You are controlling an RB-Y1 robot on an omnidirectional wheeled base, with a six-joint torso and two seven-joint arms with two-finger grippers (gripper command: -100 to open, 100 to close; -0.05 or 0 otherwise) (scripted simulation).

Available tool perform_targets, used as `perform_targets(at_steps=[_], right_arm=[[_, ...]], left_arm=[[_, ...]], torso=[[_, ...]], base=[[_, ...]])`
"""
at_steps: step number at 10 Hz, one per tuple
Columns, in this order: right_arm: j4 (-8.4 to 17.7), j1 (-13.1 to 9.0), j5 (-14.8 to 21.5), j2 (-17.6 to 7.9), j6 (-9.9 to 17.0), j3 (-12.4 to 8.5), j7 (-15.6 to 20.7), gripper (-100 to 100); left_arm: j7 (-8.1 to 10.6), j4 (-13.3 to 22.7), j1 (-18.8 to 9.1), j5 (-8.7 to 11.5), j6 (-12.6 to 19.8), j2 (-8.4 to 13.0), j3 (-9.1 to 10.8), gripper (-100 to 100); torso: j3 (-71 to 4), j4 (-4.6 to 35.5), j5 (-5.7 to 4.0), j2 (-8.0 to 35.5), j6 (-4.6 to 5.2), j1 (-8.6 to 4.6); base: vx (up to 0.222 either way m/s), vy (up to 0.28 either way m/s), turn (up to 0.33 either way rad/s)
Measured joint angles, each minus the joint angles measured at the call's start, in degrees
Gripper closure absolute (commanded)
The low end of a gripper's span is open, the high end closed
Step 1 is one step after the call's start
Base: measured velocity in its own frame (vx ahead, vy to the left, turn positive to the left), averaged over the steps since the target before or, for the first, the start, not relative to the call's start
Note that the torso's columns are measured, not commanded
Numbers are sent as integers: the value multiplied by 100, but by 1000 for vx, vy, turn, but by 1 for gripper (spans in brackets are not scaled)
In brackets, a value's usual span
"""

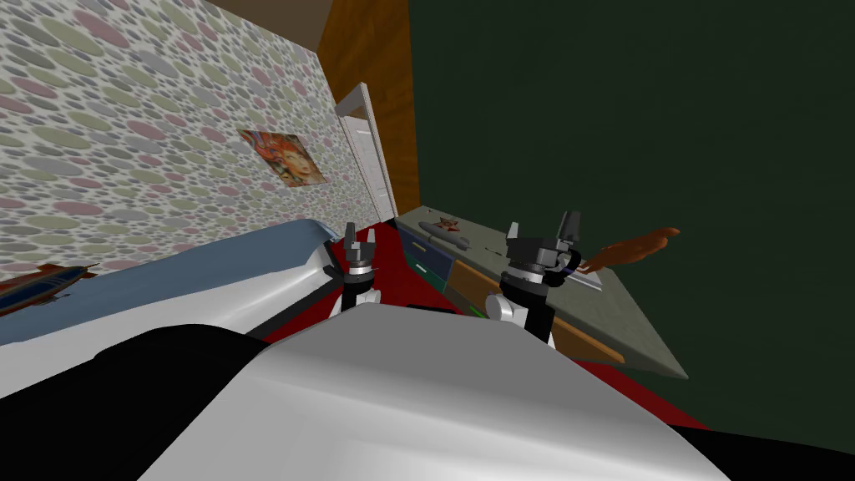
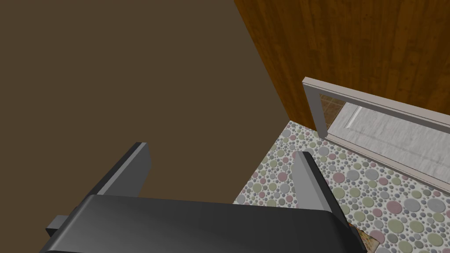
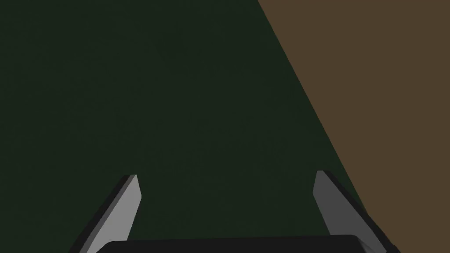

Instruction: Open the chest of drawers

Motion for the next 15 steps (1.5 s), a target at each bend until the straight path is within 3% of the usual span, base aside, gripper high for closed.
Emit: perform_targets(at_steps=[2,9,10,12,15], right_arm=[[0,0,0,0,0,0,0,0],[-2,0,0,0,-1,0,0,0],[-2,0,0,0,-1,0,0,-100],[29,17,162,-300,51,-6,86,-100],[159,-10,622,-783,241,-89,347,-100]], left_arm=[[0,0,0,0,0,0,0,0],[0,-2,0,0,-1,0,0,0],[0,-2,0,0,-1,0,0,0],[0,1,1,0,0,0,0,0],[0,1,1,0,0,-1,-1,0]], torso=[[-1200,600,0,597,0,0],[-7073,3537,0,3539,0,0],[-7919,3960,0,3962,0,0],[-8428,4204,3,4205,0,10],[-8463,4225,5,4218,-1,16]], base=[[0,0,0],[0,0,0],[13,19,2],[23,59,1],[52,128,4]])
